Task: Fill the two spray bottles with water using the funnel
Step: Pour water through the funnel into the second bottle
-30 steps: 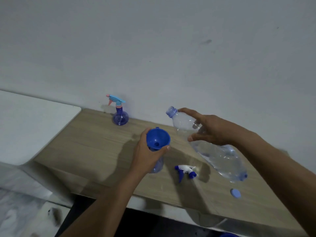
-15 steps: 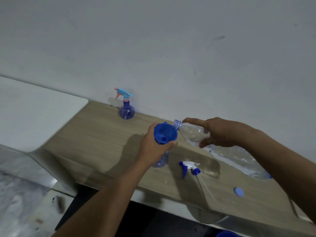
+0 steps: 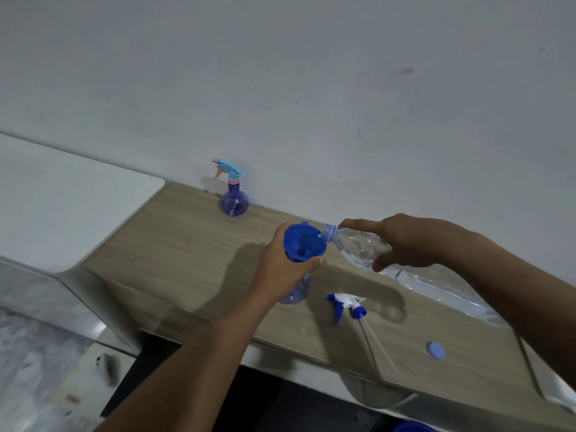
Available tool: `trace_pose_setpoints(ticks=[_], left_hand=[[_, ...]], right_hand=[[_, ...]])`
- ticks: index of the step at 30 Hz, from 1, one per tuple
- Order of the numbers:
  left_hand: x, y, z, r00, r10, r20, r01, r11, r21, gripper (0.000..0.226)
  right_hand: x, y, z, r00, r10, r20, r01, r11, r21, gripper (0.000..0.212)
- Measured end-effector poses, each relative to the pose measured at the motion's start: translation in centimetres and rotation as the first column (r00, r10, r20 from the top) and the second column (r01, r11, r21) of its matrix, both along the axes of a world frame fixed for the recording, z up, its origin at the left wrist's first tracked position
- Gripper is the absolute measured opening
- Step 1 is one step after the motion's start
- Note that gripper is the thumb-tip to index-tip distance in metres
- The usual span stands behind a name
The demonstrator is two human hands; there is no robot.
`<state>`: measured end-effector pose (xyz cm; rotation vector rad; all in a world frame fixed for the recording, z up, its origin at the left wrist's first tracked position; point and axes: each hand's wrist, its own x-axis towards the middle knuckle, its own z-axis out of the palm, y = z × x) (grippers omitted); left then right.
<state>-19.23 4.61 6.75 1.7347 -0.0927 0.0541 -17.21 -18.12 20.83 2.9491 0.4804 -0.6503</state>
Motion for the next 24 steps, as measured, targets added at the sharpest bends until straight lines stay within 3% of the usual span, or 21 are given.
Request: trace_pose_setpoints(ticks=[24], left_hand=[[-0.09,0.06,0.19,1.000,0.000,-0.015,0.001,1.000,0.005,0.076]], right_hand=[[0.30,-0.29,-0.19,1.000,0.030,-0.010,-0.030,0.999,-0.036,0.099]])
